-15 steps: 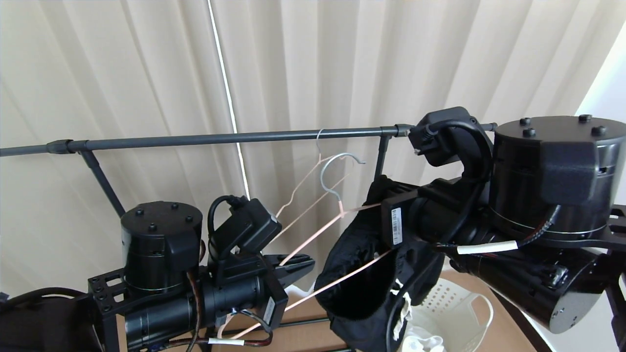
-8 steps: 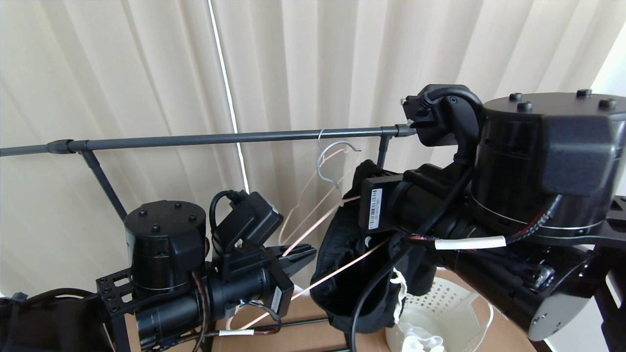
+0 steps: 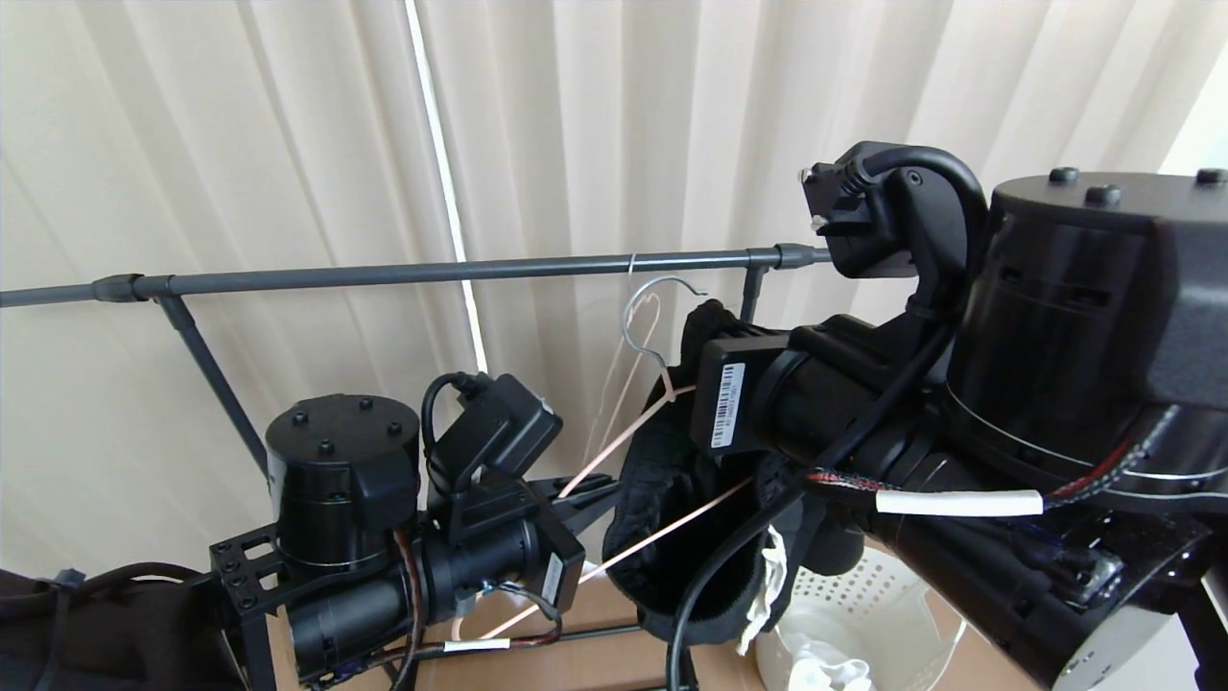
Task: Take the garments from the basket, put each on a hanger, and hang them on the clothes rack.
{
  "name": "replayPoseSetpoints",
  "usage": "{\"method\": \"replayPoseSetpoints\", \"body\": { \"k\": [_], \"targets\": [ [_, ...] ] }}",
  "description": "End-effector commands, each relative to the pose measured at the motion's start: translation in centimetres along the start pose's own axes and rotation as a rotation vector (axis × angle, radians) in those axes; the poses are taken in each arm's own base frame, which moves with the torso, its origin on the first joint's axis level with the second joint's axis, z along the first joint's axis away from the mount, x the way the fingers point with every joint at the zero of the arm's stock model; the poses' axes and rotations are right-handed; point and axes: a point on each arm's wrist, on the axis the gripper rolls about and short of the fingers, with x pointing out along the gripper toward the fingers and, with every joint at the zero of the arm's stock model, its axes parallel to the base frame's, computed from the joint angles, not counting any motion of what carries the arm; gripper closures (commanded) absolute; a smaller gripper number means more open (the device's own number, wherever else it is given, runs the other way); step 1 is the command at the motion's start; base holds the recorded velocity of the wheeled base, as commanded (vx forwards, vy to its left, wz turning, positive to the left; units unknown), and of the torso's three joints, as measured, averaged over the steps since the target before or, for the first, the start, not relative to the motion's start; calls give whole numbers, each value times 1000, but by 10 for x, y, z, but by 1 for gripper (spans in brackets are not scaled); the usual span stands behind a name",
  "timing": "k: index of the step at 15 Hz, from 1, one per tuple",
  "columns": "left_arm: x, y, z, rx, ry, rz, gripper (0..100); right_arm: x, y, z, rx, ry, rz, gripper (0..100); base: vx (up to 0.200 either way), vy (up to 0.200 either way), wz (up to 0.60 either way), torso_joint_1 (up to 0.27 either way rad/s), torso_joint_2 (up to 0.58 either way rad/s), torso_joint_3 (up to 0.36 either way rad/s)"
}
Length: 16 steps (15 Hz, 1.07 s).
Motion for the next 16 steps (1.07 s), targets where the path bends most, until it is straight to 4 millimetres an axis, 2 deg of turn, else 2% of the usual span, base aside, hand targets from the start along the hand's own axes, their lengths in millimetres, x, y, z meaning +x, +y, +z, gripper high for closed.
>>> {"method": "replayPoseSetpoints", "body": {
  "k": [1,2,3,8,13,16],
  "targets": [
    [-8,1,8,4,-35,12,100,4,-6,2,4,-6,-24,100,0,0,0,0,0,0],
    [-10,1,9,5,-42,13,100,5,-8,3,8,-9,-28,100,0,0,0,0,0,0],
    [-13,0,12,6,-54,14,100,4,-9,4,12,-11,-28,0,0,0,0,0,0,0],
    [-21,-1,12,9,-61,14,100,8,-21,12,24,-29,-69,0,0,0,0,0,0,0],
    [-25,-2,6,11,-62,8,100,11,-19,11,24,-28,-69,0,0,0,0,0,0,0],
    [-24,-3,7,10,-68,7,100,12,-12,0,2,-1,-52,0,0,0,0,0,0,0]
  ]
}}
